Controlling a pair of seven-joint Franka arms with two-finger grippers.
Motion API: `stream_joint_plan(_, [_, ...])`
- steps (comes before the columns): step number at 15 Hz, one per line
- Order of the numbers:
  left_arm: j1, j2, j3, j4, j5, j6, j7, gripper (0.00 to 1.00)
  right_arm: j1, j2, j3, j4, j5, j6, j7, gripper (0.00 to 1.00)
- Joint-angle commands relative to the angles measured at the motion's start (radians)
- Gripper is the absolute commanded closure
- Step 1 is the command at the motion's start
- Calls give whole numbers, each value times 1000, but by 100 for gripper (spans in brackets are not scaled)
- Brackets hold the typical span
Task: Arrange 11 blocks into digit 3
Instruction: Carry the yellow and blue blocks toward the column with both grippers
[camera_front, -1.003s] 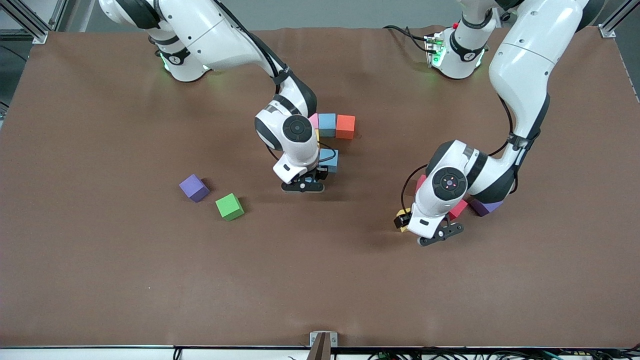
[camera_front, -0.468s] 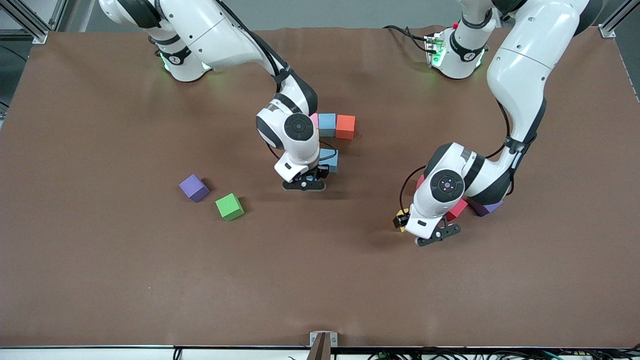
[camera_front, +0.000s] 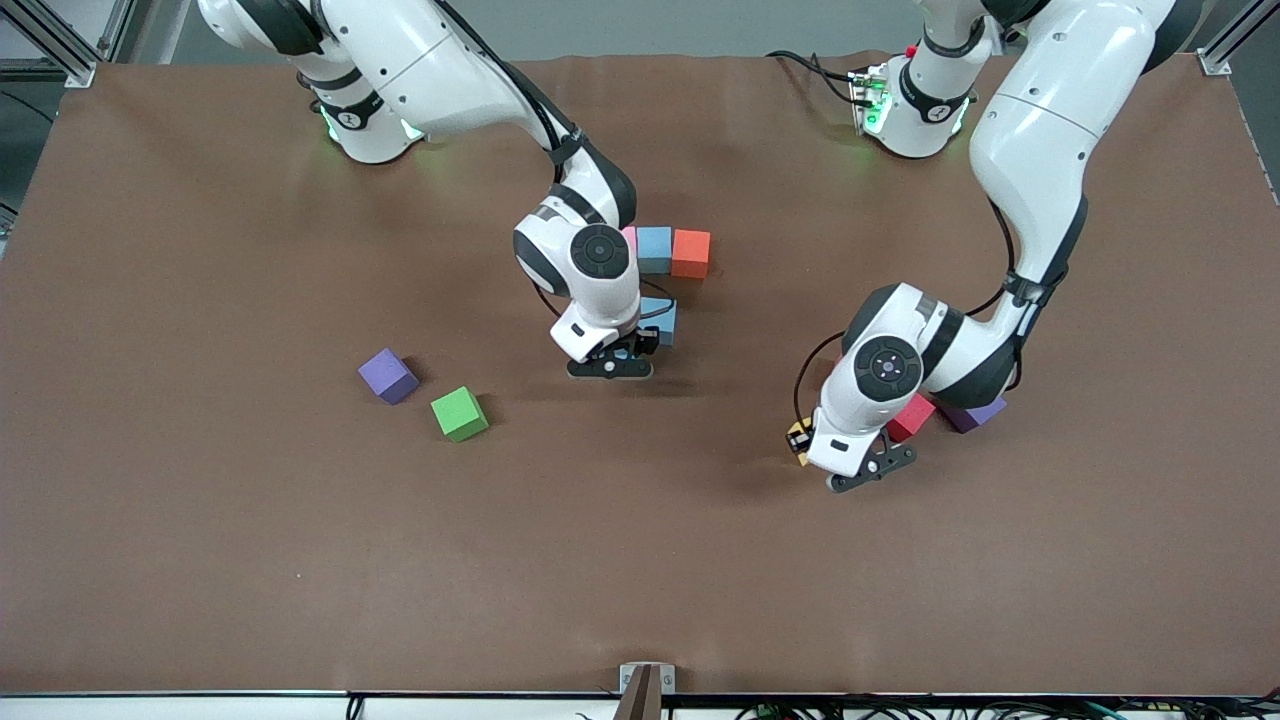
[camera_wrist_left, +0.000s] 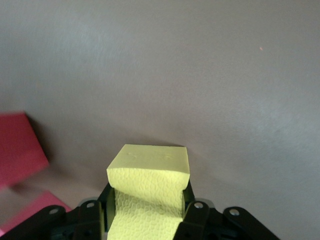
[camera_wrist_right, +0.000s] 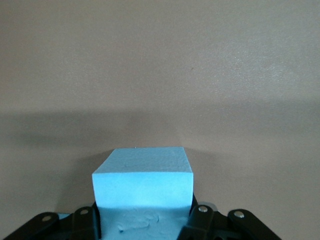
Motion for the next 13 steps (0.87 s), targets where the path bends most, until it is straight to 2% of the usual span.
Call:
stream_joint_plan(1, [-46, -4, -4, 11, 2, -9, -298, 73, 16, -11, -2, -47, 15, 3, 9, 86])
stream_joint_plan(4, [-71, -10, -38, -7, 2, -9, -614, 72, 16, -12, 0, -47, 15, 0, 10, 86])
stream_joint_plan(8, [-68, -41, -84, -95, 2, -7, -1013, 72, 25, -12, 0, -47, 15, -2, 8, 86])
stream_joint_plan(13, [-92, -98, -119, -191, 3, -4, -1248, 72, 30, -12, 0, -56, 15, 1, 0, 86])
